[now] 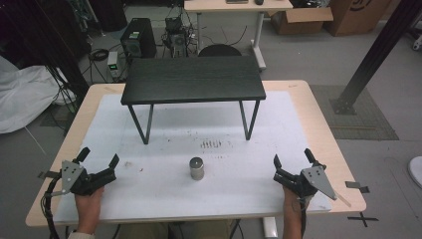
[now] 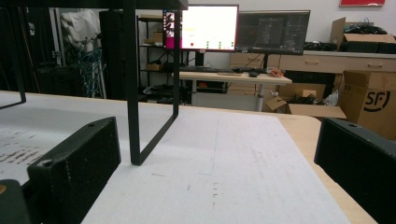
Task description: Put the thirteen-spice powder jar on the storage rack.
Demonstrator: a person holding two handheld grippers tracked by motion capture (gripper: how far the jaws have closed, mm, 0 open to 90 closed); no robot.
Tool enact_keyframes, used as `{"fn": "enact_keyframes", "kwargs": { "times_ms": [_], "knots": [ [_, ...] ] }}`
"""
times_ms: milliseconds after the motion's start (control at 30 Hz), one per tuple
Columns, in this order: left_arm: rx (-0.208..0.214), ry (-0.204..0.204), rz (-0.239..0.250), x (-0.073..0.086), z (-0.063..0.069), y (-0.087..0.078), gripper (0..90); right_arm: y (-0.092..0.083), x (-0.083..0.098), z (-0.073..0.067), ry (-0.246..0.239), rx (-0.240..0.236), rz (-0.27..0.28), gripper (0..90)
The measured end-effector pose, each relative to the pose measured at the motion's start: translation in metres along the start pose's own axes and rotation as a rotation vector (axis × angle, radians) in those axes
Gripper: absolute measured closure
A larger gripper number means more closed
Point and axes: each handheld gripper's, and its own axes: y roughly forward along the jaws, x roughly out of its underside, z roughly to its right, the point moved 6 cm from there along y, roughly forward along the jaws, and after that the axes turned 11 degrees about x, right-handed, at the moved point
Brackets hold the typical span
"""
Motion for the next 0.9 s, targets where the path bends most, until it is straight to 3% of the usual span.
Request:
{"fn": "enact_keyframes", "kwargs": {
  "times_ms": [900],
  "knots": [
    [0.000, 0.003, 0.001, -0.0001, 0.0002, 0.0000, 0.3, -0.0005, -0.0006, 0.0007, 0.007, 0.002, 0.006, 0.6]
  ]
}}
